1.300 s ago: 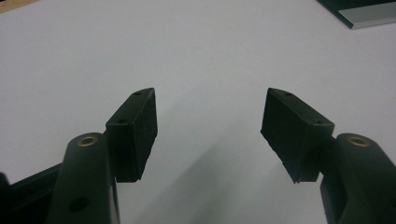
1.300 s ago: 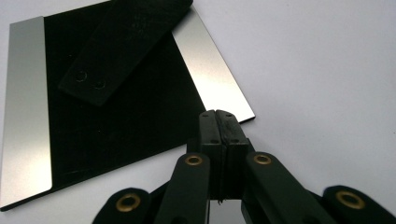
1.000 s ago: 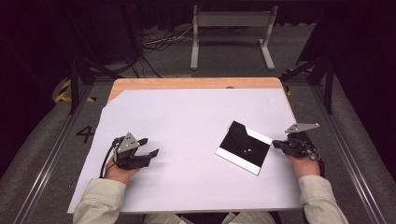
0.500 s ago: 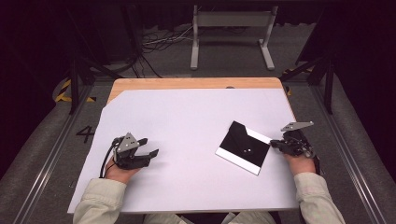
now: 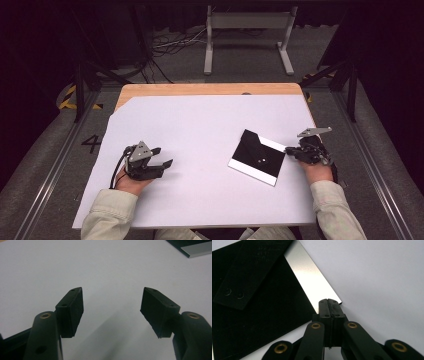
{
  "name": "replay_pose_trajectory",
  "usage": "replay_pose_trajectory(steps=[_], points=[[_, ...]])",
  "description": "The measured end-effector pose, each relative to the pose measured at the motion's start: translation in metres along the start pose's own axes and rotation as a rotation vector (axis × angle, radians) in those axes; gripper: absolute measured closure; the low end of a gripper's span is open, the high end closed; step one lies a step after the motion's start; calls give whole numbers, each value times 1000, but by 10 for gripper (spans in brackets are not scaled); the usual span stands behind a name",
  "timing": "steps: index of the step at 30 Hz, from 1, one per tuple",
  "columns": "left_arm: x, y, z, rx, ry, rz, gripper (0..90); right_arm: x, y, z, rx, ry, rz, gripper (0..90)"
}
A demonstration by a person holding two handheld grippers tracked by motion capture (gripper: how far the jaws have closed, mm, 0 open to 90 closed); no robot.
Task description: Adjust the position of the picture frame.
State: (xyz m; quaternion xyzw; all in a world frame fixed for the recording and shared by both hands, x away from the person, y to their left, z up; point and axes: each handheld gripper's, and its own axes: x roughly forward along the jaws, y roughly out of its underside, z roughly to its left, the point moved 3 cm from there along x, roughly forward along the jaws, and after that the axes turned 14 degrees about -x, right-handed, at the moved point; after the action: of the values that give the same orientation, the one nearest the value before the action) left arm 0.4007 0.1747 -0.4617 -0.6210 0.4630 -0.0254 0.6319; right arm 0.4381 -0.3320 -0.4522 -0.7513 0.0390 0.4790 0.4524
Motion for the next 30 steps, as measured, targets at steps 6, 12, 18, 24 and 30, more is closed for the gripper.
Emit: replay_pose_trajectory(steps=[6, 12, 18, 24, 30], points=[[1, 0, 0, -2, 3, 0, 351, 13, -15, 3, -32, -21, -1, 900], [-1, 0, 1, -1, 3, -2, 349, 26, -32, 13, -81, -49, -1, 900], [-1, 1, 1, -10, 7, -4, 347, 35, -45, 23, -112, -70, 2, 900], [-2, 1, 2, -7, 4, -2, 345, 38, -49, 28, -128, -77, 3, 900], [-2, 2, 1, -8, 7, 0, 343, 37, -49, 28, -155, -72, 3, 899]])
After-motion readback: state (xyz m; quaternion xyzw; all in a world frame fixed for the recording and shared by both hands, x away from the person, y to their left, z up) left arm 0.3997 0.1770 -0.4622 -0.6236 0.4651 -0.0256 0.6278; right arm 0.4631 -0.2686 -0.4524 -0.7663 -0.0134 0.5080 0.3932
